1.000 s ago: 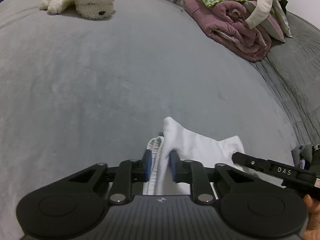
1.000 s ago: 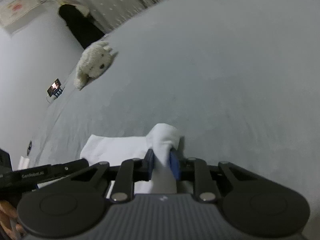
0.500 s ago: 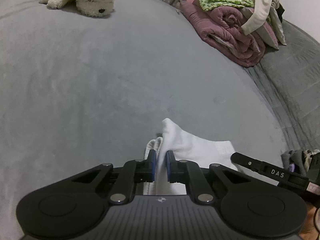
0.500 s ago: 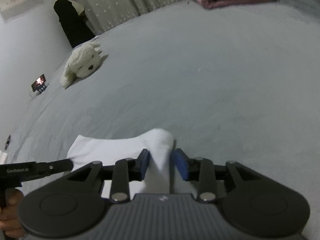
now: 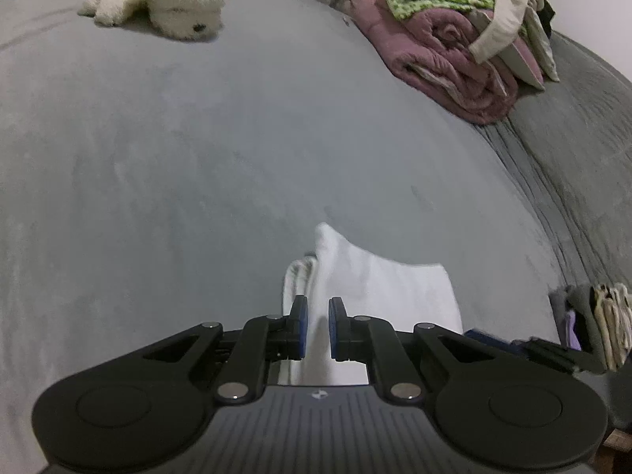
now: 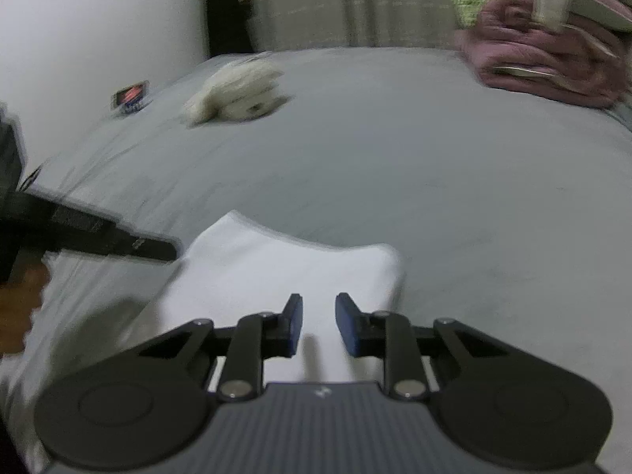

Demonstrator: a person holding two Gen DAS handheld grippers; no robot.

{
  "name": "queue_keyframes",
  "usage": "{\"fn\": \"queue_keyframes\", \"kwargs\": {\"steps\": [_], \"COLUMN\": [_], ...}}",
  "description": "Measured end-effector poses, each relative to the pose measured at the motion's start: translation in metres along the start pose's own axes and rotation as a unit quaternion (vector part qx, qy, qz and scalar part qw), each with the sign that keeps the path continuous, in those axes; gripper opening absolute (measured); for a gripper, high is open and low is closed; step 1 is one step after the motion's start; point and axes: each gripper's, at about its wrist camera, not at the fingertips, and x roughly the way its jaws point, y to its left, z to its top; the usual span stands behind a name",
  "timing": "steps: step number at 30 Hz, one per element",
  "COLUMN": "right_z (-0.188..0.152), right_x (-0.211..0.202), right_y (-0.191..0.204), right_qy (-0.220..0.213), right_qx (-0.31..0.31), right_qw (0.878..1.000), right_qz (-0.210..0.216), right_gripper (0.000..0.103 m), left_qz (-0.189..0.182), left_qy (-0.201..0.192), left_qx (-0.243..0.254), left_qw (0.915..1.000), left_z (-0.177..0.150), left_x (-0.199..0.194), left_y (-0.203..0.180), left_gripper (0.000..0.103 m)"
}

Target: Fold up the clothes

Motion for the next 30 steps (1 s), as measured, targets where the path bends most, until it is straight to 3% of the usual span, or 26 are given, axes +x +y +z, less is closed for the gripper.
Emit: {"fn": "queue_keyframes", "kwargs": {"steps": [1, 7, 9, 10, 13, 22, 27, 28, 30], "right_z": [-0.003, -0.015, -0.018, -0.02, -0.027, -0.031, -0.033, -0.033, -0.033], "right_x": [0.0, 0.002, 0.003, 0.004, 0.013, 0.02, 0.02, 0.018, 0.016], "right_y": [0.006, 0.035, 0.043, 0.047, 0.059, 0.079, 0.089, 0.09, 0.093], "right_qy": [0.006, 0.028, 0.032, 0.034, 0.044, 0.028, 0.016, 0.011, 0.007], "right_qx": [-0.01, -0.063, -0.073, -0.076, -0.092, -0.104, -0.109, -0.111, -0.125], "right_qw": [1.0, 0.997, 0.995, 0.994, 0.993, 0.99, 0.989, 0.989, 0.987], "right_qz": [0.009, 0.047, 0.06, 0.067, 0.066, 0.094, 0.097, 0.102, 0.103], "right_gripper": [0.021, 0.022, 0.022, 0.023, 0.023, 0.021, 0.025, 0.031, 0.033], "left_qz": [0.004, 0.018, 0.026, 0.029, 0.031, 0.024, 0.013, 0.013, 0.016], "left_qy": [0.001, 0.026, 0.028, 0.03, 0.034, 0.035, 0.035, 0.036, 0.039], "left_qx": [0.005, 0.019, 0.043, 0.05, 0.048, 0.042, 0.032, 0.031, 0.033], "left_qw": [1.0, 0.9993, 0.9984, 0.9979, 0.9978, 0.9982, 0.9988, 0.9988, 0.9986], "left_z": [-0.001, -0.009, -0.011, -0.012, -0.013, -0.012, -0.01, -0.009, -0.011], "left_x": [0.001, 0.011, 0.013, 0.013, 0.014, 0.011, 0.011, 0.011, 0.013], "left_y": [-0.001, -0.005, -0.01, -0.011, -0.007, -0.005, -0.003, -0.002, -0.003], "left_gripper": [0.016, 0.017, 0.013, 0.006, 0.004, 0.004, 0.004, 0.004, 0.004]}}
